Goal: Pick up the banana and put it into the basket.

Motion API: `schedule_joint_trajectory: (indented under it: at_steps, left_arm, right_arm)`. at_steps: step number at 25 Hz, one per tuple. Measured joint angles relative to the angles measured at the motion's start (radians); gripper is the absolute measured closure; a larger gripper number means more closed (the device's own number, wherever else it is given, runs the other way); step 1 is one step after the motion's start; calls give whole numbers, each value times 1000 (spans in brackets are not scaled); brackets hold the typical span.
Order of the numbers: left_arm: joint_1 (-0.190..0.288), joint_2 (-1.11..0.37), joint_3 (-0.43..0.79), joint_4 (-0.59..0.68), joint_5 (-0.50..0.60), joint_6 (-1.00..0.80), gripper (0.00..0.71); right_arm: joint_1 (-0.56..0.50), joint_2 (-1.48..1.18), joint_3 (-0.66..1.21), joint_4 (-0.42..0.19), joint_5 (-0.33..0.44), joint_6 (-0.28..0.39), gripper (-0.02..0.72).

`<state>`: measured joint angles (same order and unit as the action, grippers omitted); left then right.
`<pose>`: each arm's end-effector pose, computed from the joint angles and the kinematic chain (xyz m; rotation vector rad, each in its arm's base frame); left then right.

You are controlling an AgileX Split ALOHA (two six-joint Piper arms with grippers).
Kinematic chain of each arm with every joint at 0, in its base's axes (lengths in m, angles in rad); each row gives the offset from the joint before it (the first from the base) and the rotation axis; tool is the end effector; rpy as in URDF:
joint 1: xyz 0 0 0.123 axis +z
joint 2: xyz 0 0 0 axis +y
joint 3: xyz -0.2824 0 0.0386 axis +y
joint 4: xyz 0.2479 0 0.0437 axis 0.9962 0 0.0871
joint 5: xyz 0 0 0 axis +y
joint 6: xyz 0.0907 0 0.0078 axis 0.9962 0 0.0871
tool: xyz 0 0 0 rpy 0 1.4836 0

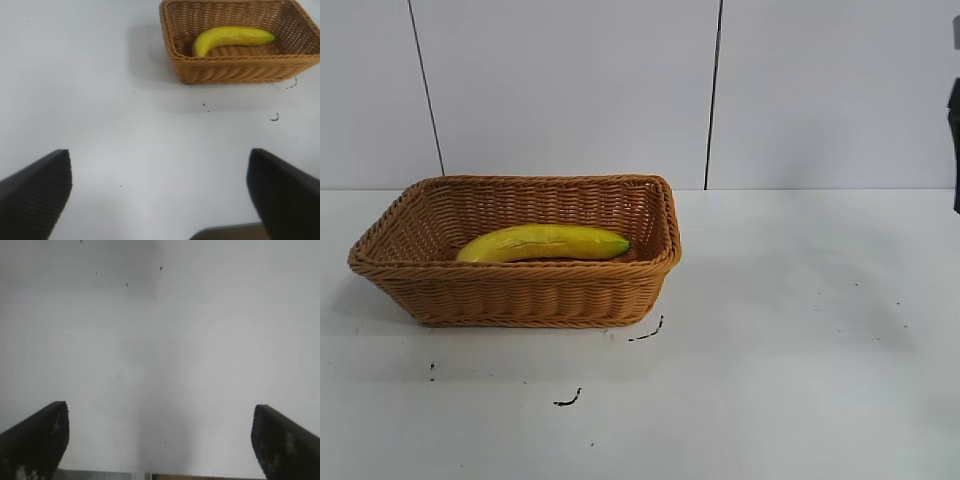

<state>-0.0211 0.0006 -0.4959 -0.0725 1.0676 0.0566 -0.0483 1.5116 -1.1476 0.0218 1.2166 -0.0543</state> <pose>-0.0048 -0.0057 0.2757 0.0832 2.0527 -0.0649 0.2757 -0.0115 0.2690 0.0012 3.0631 0.0256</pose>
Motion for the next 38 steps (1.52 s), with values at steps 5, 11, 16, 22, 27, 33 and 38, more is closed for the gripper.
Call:
schedule_joint_trajectory:
  at_steps: [5,11,16,22,27,33,38]
  left_arm:
    - [0,0,0,0,0,0,20]
    - [0,0,0,0,0,0,20]
    - [0,0,0,0,0,0,20]
    - [0,0,0,0,0,0,20]
    - [0,0,0,0,0,0,20]
    - [0,0,0,0,0,0,20]
    - [0,0,0,0,0,0,20]
  right_arm:
    - [0,-215,165,2,0,0,11]
    - [0,-471,337,55,-15,0,11]
    - [0,-684,509,59,-120,0,11]
    - [0,-937,646,54,-181,0,11]
    - [0,-1085,649,55,-190,0,11]
    - [13,-1231,651,56,-193,0,11]
    - [81,-1333,651,56,-195,0,11]
